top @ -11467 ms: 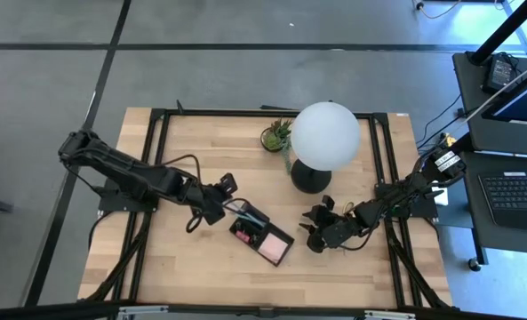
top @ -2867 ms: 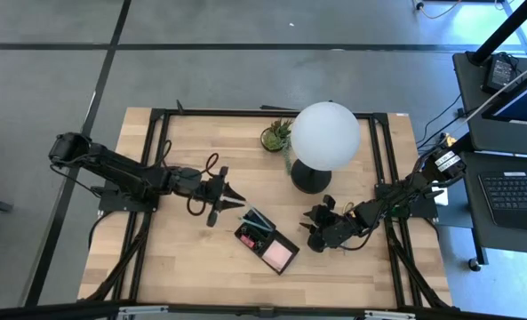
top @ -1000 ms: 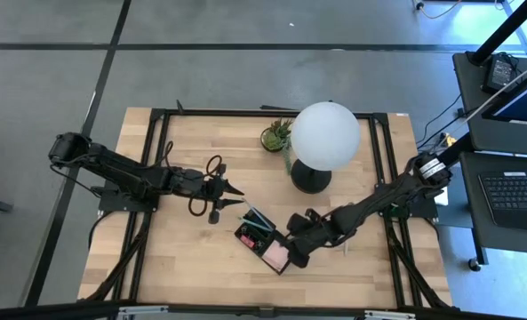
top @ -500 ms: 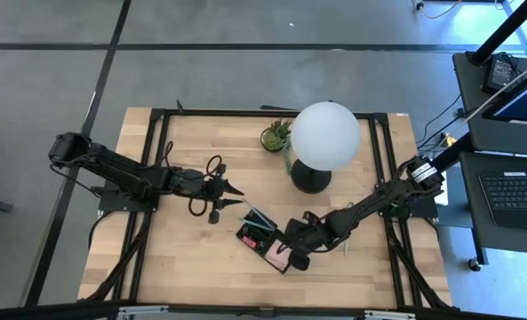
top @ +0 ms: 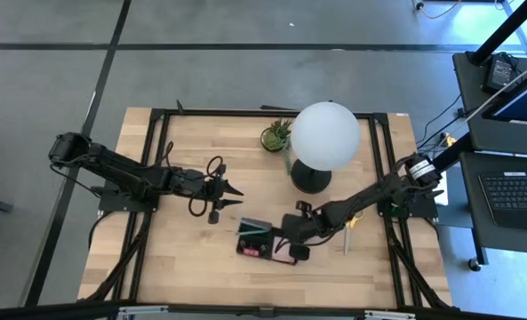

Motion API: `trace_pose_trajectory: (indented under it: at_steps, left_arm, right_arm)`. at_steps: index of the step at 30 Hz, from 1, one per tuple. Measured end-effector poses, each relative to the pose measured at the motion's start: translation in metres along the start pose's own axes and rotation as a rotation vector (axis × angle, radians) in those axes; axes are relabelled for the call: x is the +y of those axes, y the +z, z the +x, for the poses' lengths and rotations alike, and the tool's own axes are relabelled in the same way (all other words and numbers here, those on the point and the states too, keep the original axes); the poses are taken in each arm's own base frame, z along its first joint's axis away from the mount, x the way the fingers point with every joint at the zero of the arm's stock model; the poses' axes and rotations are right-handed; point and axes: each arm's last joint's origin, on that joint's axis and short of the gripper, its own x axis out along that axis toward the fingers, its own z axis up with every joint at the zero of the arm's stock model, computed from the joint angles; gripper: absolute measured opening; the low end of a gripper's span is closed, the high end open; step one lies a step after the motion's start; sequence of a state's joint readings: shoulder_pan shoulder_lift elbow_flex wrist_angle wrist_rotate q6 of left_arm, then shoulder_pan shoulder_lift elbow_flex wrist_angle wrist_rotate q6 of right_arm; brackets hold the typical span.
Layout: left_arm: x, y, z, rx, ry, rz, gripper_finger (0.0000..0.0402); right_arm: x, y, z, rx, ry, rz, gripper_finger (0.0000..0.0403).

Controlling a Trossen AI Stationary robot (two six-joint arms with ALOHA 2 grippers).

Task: Pick and place office supplies into organizer
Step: Adjust the desk organizer on the table

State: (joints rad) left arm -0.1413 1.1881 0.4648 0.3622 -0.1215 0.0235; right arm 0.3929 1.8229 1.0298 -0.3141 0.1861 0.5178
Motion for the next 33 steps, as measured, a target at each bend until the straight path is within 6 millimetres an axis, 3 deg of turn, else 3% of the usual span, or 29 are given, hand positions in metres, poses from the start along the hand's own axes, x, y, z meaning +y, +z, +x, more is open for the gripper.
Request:
trace_pose_trajectory:
  at_steps: [12, 33]
  left_arm:
    - [0.000, 0.000, 0.000, 0.000, 0.000, 0.028, 0.0097]
    - [0.000, 0.000, 0.000, 0.001, 0.000, 0.025, 0.0095]
  right_arm:
    - [-0.013, 0.017, 0.003, -0.090, -0.001, -0.171, 0.0006]
    - [-0.014, 0.018, 0.003, -0.094, 0.014, -0.136, 0.0023]
